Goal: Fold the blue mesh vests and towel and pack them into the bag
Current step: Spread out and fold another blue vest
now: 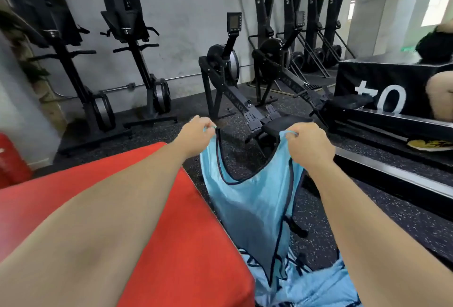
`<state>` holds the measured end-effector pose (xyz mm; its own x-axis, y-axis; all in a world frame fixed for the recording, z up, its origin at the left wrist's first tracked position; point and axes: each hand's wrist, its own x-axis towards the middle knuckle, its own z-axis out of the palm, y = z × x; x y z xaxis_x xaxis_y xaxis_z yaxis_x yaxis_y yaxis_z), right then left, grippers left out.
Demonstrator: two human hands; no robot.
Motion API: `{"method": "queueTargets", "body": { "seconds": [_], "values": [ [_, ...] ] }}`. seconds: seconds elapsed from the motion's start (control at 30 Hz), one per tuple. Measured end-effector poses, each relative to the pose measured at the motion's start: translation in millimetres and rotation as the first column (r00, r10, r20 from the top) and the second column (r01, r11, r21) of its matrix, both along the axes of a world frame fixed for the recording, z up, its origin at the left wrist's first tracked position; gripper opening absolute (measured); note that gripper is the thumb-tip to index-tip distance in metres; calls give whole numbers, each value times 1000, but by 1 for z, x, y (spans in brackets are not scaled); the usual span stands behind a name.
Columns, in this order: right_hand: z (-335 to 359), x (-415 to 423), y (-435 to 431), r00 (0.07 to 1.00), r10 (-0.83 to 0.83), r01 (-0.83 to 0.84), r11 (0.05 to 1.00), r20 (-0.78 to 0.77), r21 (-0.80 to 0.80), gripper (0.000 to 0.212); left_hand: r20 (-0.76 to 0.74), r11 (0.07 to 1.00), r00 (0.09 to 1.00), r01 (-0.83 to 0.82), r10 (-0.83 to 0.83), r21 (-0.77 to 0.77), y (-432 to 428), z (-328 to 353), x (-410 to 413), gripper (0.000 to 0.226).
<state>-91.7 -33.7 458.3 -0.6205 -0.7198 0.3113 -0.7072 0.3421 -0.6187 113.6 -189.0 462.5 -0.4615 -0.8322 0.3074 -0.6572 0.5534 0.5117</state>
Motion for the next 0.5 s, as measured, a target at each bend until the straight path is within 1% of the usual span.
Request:
{"method": "queueTargets", "body": {
  "seconds": [0.1,0.2,0.27,0.37,0.4,0.43,0.5],
  "values": [
    [9,25,-8,1000,31,-31,1000,0,6,19,-10,1000,1000,-1,1,20,-6,4,11,16],
    [27,48,-8,998,45,-46,999,-40,-12,19,-45,999,999,15,-17,-46,-9,32,13,21],
    [49,65,-2,997,42,-47,996,-61,-81,22,-121,996,993,0,-10,-84,-12,62,18,20],
    [81,104,9,994,82,-97,972,-76,-215,19,-297,993,955,-42,8,-111,-23,100,53,15],
    [89,123,12,988,121,-140,961,-91,-237,20,-301,991,953,-65,27,-118,-27,107,75,16],
    [92,145,14,980,171,-192,951,-103,-244,21,-267,985,963,-84,41,-154,-30,110,100,19],
    [89,193,15,953,293,-302,924,-73,-234,26,-49,960,997,-68,57,-271,-28,108,154,23]
  ]
}}
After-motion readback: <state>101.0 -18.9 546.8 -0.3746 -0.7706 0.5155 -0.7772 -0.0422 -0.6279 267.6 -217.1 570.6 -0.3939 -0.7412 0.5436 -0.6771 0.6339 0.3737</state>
